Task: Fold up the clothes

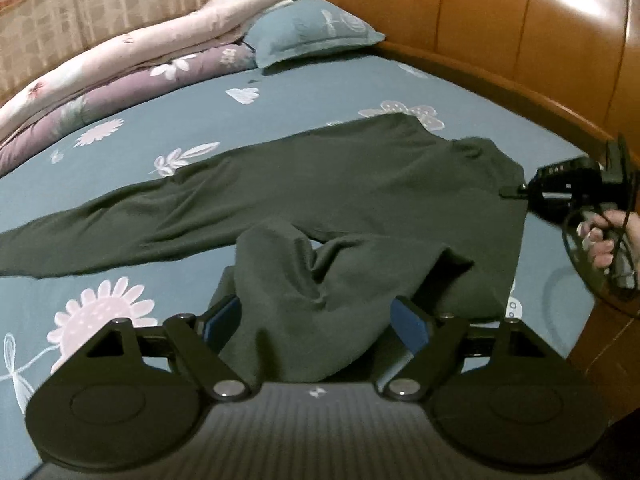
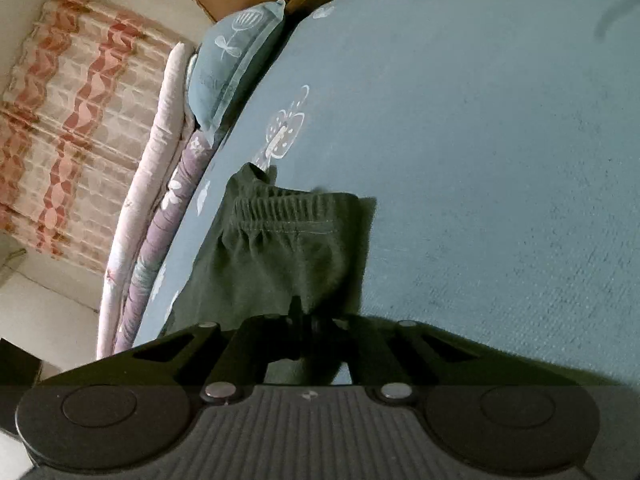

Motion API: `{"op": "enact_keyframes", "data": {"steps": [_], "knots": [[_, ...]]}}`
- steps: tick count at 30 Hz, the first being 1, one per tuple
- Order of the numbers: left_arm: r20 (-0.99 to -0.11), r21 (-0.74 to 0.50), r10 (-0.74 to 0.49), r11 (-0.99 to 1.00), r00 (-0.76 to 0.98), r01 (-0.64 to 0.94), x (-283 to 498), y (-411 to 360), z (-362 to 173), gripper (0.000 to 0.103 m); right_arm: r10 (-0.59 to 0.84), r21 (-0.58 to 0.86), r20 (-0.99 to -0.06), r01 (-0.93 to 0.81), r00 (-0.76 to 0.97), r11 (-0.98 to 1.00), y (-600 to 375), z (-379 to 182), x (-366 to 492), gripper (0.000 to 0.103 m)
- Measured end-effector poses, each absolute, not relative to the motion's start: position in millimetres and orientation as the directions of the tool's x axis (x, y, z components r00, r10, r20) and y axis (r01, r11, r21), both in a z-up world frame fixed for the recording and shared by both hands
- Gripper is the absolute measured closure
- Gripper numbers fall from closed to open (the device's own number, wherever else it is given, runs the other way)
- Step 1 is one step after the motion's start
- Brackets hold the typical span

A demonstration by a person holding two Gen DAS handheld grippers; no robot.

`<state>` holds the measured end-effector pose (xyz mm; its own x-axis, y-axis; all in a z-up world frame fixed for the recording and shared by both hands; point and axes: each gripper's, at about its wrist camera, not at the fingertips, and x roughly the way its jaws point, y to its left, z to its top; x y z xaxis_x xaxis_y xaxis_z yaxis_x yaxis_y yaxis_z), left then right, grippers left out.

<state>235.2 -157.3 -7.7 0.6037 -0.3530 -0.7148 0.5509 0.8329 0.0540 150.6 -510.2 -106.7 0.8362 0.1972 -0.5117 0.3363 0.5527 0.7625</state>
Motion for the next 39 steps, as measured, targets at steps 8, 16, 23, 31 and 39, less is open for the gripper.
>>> {"op": "enact_keyframes", "data": {"steps": [8, 16, 23, 31, 39], "knots": [[-0.713, 0.025, -0.395, 0.811, 0.579, 0.584, 239, -162, -3, 0.021, 0.180, 0.730, -0.560, 0.379, 0.809, 0.568, -499, -84, 128, 0.099], [-0.721, 0.008, -0.401, 0.811, 0.565, 0.585, 246, -161, -1, 0.021, 0.103, 0.628, -0.657, 0.467, 0.747, 0.622, -504, -64, 112, 0.072], [-0.710, -0.004, -0.403, 0.823, 0.578, 0.568, 249, -165, 3, 0.021, 0.064, 0.494, -0.608, 0.315, 0.791, 0.810, -526, -15, 195, 0.053], [-0.726, 0.022, -0.343, 0.854, 0.596, 0.519, 239, -165, 1, 0.021, 0.194, 0.412, -0.695, 0.162, 0.692, 0.897, -525, -49, 359, 0.049], [-0.754, 0.019, -0.287, 0.889, 0.591, 0.457, 234, -153, -8, 0.021, 0.170, 0.285, -0.698, 0.052, 0.696, 0.957, -504, -63, 395, 0.050]]}}
